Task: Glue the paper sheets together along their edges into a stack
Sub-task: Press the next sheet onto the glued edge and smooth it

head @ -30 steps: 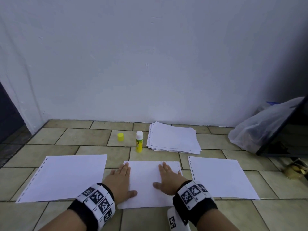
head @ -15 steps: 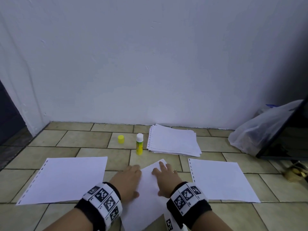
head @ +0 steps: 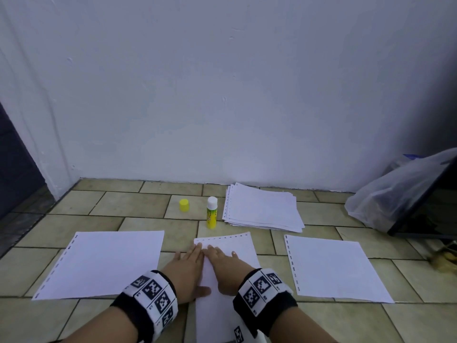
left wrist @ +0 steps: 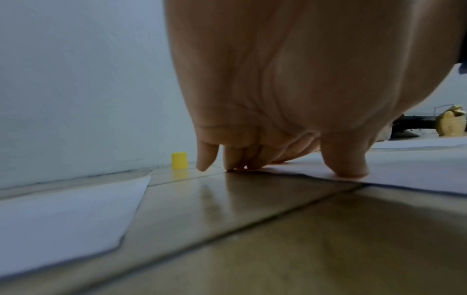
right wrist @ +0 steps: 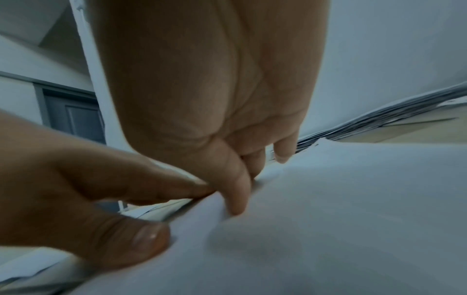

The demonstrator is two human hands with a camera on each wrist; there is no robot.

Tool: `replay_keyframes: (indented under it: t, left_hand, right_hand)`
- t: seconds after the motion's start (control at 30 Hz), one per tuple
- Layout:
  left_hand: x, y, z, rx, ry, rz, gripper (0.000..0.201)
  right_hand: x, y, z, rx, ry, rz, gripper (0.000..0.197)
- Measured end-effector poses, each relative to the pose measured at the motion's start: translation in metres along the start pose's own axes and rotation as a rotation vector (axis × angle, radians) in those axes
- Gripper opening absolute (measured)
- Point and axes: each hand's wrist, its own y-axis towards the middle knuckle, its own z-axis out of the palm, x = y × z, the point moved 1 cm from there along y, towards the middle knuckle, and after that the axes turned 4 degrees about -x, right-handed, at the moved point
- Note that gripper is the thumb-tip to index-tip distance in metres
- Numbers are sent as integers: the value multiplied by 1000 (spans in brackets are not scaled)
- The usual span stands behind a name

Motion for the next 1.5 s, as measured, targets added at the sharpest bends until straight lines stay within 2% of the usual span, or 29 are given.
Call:
replay_keyframes:
  t: [0.1,0.27,0.4,0.47,0.53,0.6,0.7,0.77,0.83,0.93,1.07,1.2,1.3,1.4,1.5]
  left_hand:
    - [1,1,-2,25,8,-2,90]
    - [2,1,0,28,-19,3,92]
    - [2,-2,-4,-8,-44,4,87]
    - [1,-4,-9,-64,-42,-21,76]
    - [-2,-7,-15,-106,-2,-48,58]
    - [-6,-12,-20,-113,108,-50,40]
    - [-7,-14,-25,-113,202,-11,26]
    - [-3,-14,-25,-118,104,27,38]
    - [5,-10,-21,-83,5,72,66]
    - [17,-5,-11,45,49,45,94]
    - [22,-1,-3,90,63,25,99]
    - [21,-2,0,86,34,-12,99]
    - [19,-2,2,81,-6,-22,97]
    - [19,-3,1,94,-29,-16,97]
    - [20,-2,1,100,-39,-17,97]
  right_hand:
    - [-15,-6,-2,-6,42,58,76]
    - [-57,-23,-5,16,92,166,93]
    - [-60,-23,-10,-33,43,194,95]
    - [-54,-21,-12,-116,-48,249,82]
    - [-47,-24,-12,-194,-160,287,59]
    - [-41,-26,-7,-221,-152,257,41]
    - [-38,-27,0,-201,-78,131,45]
    - [-40,-28,-1,-194,-28,67,53]
    - [-44,-32,-1,-167,-2,44,59]
    - [-55,-42,-2,-102,8,107,79]
    - [-76,-52,-3,-18,38,217,109]
    - [-90,-57,-7,-52,88,349,125]
    - [-89,-58,-7,-83,99,362,128]
    - [-87,-57,-8,-118,125,355,120]
    - [-92,-59,-14,-294,387,302,114]
